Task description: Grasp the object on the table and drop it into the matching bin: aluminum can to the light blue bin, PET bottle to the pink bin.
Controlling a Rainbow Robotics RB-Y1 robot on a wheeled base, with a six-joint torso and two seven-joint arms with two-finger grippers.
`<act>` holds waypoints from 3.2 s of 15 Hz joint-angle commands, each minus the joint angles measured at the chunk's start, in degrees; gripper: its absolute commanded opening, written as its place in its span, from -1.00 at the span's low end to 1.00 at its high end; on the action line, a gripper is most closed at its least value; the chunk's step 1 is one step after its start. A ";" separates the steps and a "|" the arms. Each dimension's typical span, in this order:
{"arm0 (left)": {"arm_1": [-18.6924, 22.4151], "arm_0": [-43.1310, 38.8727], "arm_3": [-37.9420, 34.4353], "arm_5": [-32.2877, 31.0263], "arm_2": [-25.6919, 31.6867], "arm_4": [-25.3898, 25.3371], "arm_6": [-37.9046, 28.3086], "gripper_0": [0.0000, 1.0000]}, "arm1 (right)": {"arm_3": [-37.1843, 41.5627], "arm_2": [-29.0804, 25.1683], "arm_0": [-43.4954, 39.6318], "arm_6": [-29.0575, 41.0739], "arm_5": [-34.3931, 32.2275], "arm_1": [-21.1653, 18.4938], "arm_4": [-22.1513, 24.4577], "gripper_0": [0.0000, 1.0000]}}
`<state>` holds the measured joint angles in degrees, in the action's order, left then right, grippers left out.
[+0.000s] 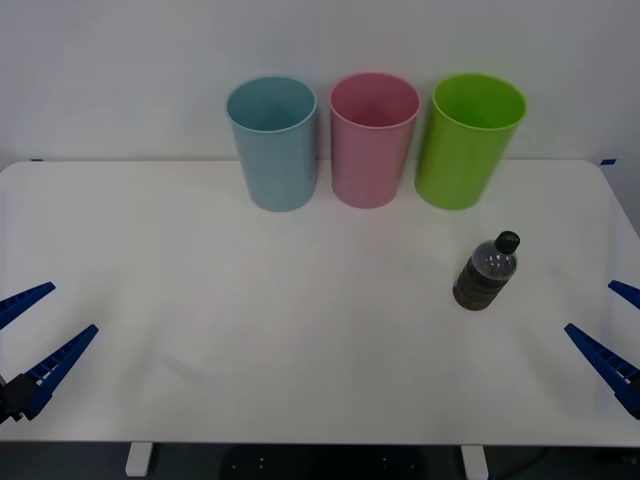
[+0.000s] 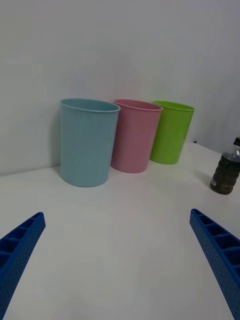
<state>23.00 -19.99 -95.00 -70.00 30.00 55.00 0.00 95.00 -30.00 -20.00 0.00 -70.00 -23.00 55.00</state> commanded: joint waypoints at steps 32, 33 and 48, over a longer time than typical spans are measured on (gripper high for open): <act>0.00 -0.01 0.00 0.00 0.00 0.00 0.00 1.00 | -10.10 18.05 5.15 -19.07 21.92 -1.52 -0.77 1.00; 0.00 -0.01 0.00 0.00 0.00 0.00 0.00 1.00 | -11.07 18.40 6.11 -19.42 22.10 -1.52 -0.68 1.00; 0.00 -0.01 0.00 0.00 0.00 0.00 0.00 1.00 | -24.16 22.44 19.74 -22.76 25.70 0.59 0.81 1.00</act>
<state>23.00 -20.00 -95.00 -70.00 30.00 55.00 0.00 71.37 -7.75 -0.79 -22.63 -44.45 -22.42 55.80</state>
